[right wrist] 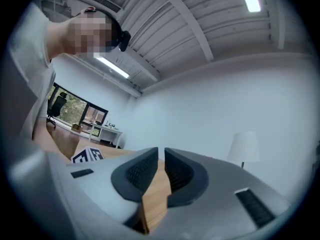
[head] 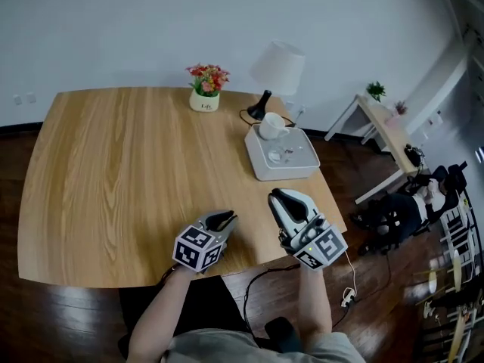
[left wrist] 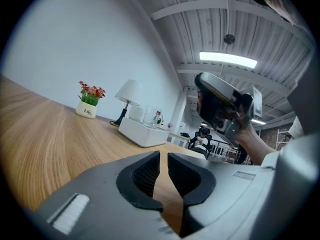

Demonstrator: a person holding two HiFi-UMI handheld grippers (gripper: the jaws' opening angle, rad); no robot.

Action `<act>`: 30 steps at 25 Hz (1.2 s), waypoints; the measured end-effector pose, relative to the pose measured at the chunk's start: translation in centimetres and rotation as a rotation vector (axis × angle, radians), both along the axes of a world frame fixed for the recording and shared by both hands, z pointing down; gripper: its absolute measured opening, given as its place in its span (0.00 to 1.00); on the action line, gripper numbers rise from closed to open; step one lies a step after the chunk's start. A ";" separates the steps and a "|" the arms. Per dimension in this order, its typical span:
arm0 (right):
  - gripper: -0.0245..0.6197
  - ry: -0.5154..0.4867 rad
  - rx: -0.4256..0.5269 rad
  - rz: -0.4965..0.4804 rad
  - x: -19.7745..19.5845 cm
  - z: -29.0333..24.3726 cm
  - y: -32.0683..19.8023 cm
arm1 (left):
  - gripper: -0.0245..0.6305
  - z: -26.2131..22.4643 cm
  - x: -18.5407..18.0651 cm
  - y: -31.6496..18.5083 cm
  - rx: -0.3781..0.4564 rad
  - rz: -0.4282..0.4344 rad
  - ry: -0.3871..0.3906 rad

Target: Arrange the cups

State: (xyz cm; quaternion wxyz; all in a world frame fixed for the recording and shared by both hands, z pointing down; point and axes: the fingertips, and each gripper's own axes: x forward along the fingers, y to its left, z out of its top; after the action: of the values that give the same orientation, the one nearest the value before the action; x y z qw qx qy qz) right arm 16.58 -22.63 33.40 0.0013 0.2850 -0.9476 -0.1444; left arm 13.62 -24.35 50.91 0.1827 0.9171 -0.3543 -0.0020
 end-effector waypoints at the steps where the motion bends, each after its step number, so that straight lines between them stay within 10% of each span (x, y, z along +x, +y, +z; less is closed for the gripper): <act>1: 0.12 -0.021 0.011 0.009 0.1 0.3 1.0 | 0.11 0.0 -0.1 0.0 0.003 -0.004 -0.002; 8: 0.08 -0.290 -0.039 0.039 1.5 1.6 3.9 | 0.11 -1.4 -1.1 0.1 0.031 -0.039 0.111; 30: 0.08 -0.289 -0.121 0.013 -0.5 5.5 5.1 | 0.10 -7.2 -4.0 5.2 0.176 -0.084 0.216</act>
State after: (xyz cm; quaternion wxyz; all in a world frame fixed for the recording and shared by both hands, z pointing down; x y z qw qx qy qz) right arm 16.10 -17.49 38.92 -0.1172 0.3084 -0.9430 -0.0447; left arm 9.67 -19.15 43.75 0.1381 0.9085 -0.3690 -0.1394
